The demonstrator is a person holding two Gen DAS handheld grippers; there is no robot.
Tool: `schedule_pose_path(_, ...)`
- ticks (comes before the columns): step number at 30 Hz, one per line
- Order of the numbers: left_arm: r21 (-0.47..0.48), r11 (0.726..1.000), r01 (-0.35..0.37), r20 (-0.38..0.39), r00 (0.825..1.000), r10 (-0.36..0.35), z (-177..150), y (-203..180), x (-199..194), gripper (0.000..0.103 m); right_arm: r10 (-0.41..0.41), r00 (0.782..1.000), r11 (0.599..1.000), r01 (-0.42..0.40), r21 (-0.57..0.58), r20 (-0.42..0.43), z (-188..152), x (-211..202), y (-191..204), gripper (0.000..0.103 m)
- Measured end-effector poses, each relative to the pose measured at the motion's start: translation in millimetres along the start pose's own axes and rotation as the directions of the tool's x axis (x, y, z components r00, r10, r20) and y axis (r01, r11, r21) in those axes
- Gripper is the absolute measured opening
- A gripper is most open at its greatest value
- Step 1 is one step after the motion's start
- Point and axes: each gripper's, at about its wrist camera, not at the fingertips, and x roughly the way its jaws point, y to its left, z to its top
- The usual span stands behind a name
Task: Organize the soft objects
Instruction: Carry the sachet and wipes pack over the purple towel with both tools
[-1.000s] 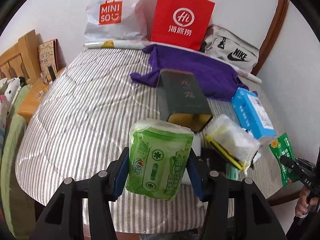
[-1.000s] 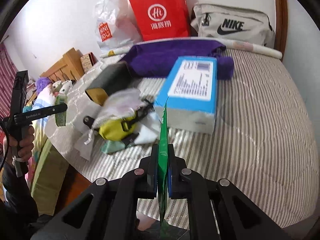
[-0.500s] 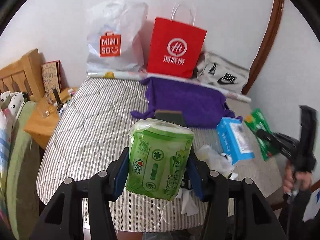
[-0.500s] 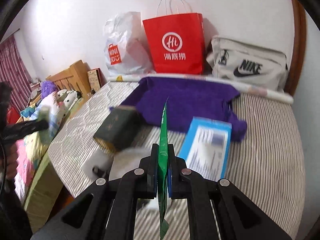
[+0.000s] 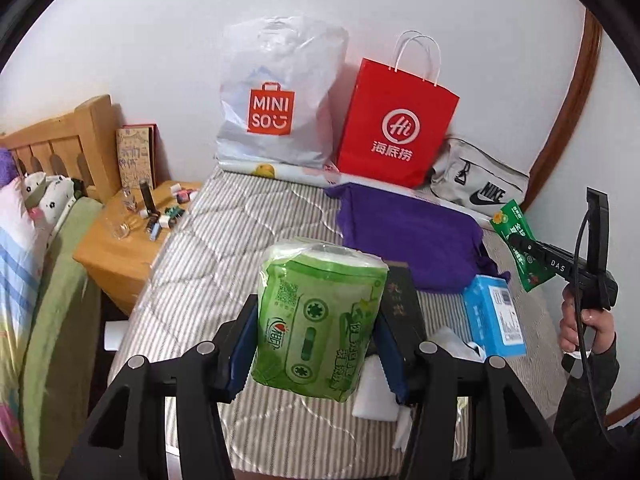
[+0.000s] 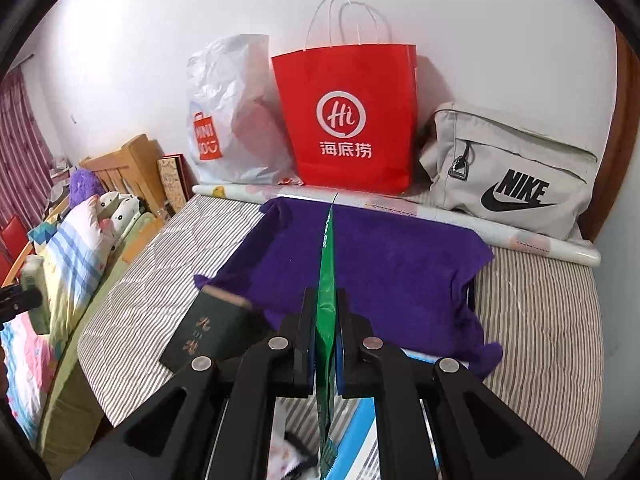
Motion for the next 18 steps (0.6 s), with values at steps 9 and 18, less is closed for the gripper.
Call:
schedule_pose_path(9,0.011,1.000,0.009,-0.015,1.000,-0.009,30.2,-5.1,32.4,0.052,-0.008,0.999,1.000,0.008,-0.006,-0.047,16.8,39.7,-12.4,0.007)
schedule_pose_path(18,0.017,0.999,0.046,-0.036,0.998,-0.045,60.3,-14.3,80.1,0.052,0.002,0.994,0.999,0.003,0.046,-0.105,21.6,85.7,-41.5,0.007)
